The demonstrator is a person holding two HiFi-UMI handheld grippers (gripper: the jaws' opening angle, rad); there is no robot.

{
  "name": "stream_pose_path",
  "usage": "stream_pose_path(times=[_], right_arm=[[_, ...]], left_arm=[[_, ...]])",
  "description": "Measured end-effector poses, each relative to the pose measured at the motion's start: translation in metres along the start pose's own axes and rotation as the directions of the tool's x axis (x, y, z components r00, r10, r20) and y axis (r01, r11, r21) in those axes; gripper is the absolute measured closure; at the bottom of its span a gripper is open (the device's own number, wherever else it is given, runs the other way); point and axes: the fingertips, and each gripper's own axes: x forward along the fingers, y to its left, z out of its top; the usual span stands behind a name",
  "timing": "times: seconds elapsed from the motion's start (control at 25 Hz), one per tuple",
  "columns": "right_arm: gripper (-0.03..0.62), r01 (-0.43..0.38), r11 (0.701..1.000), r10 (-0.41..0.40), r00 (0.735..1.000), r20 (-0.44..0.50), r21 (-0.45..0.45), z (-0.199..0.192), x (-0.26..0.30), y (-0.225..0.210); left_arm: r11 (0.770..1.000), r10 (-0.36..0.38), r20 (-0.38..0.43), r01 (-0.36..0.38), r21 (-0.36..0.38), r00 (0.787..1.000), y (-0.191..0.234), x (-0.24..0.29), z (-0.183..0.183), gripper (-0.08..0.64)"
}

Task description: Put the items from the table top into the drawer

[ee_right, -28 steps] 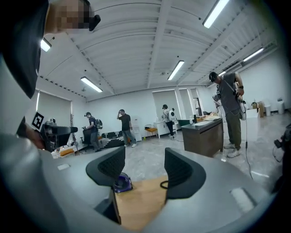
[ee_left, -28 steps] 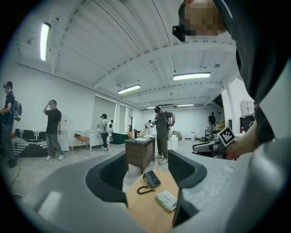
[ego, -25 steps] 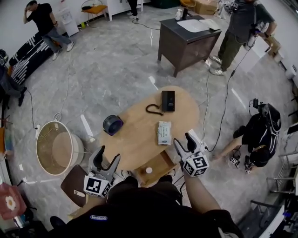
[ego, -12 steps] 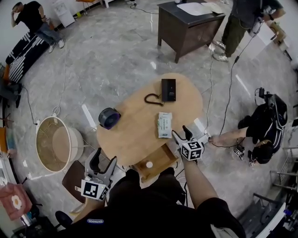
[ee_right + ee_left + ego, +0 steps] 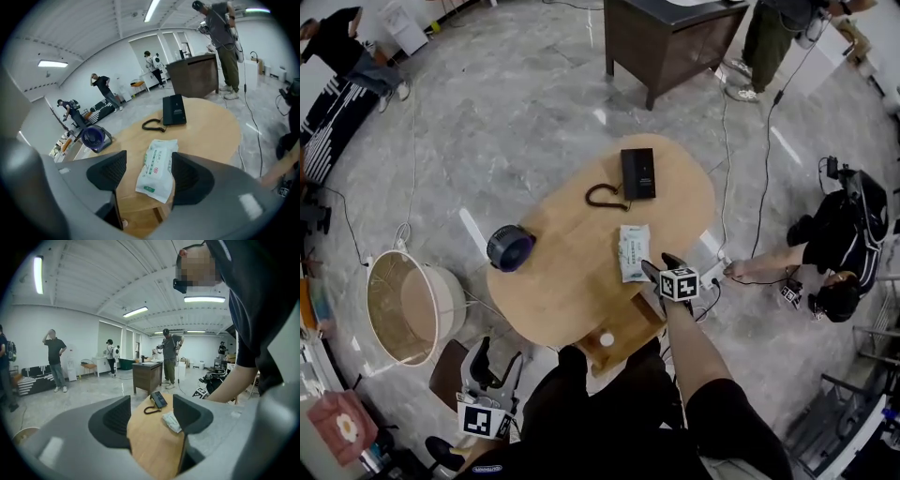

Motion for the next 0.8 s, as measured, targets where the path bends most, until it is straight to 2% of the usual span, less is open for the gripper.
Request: stream_pose_path(times=[0.24, 0.52, 0.68, 0.8], right_arm=[[0.265, -0.020, 0.998, 0.024, 0.995, -0.094, 0.052, -0.027, 0.053, -0.023], [0.245, 0.018, 0.990, 0.002, 0.991, -0.136, 0.141, -0.038, 0.091, -0.048], [0.244, -0.015, 0.980, 0.050, 0.983, -0.177, 0.196, -0.049, 0.109, -0.050], [0.273, -0.039, 0.970, 0.091, 0.973, -0.212, 0.239, -0.059, 0.121, -0.045]], left_arm=[[0.999, -0.002, -0.064, 0.000, -0.037, 0.998, 0.013, 0.001, -0.041, 0.265], [0.998, 0.006, -0.108, -0.012, -0.060, 0.994, 0.025, 0.000, -0.067, 0.265], [0.997, 0.014, -0.141, -0.025, -0.072, 0.990, 0.029, -0.003, -0.083, 0.265], [0.996, 0.023, -0.157, -0.036, -0.083, 0.987, 0.032, -0.005, -0.093, 0.265]])
